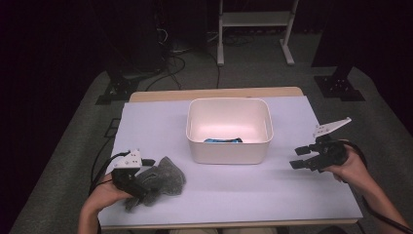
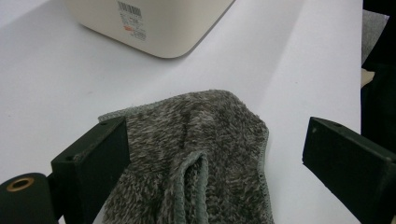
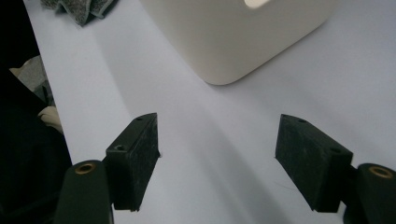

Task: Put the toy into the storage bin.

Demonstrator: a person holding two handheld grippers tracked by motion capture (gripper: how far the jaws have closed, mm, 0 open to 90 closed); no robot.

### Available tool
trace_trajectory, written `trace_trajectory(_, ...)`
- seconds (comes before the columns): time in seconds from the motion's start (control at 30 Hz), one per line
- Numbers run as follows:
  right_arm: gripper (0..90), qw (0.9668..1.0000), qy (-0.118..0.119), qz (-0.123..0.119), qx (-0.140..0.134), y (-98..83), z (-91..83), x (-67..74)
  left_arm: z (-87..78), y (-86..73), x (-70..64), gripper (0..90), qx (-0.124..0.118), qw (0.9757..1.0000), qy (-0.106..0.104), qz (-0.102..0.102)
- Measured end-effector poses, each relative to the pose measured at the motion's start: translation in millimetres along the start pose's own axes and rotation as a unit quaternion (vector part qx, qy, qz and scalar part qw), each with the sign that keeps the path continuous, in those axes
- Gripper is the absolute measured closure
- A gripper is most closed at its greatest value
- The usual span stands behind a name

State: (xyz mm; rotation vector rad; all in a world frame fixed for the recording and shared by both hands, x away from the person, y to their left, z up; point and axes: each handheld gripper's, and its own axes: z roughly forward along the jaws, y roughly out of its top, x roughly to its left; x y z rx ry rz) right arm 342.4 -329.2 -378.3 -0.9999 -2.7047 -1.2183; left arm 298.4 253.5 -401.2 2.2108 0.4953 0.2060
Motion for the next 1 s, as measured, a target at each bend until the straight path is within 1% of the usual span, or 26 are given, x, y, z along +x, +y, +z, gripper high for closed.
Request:
trace_trajectory(0.2,28.5,1.0000,0.005,0.001,0.001,-3.0,8.0,-0.1,0.7,0.3,-0.7,6.6,0.001,1.0000,-0.002,0.001)
trace_trajectory(0.37,28.5,0.9999,0.013,0.008,-0.002,-7.5,15.3,-0.7,1.0,-0.2,-0.5,6.5,0.000,1.0000,-0.002,0.001)
trace_trajectory(0.57,28.4,0.9999,0.015,0.009,0.000,-12.5,24.2,-0.2,1.6,0.2,-1.1,6.5,0.000,1.0000,-0.002,0.002)
trace_trajectory(0.9,28.4,0.9997,0.022,0.011,-0.004,-17.4,33.3,0.4,2.3,0.6,-1.6,6.5,0.000,1.0000,-0.004,0.003)
trace_trajectory(0.93,28.4,0.9997,0.023,0.010,-0.002,-17.5,34.3,0.6,2.2,0.6,-2.0,6.5,0.000,1.0000,-0.004,0.001)
trace_trajectory(1.0,28.4,0.9997,0.023,0.009,0.002,-17.3,35.5,1.3,1.3,0.9,-1.7,6.5,0.002,1.0000,-0.002,0.005)
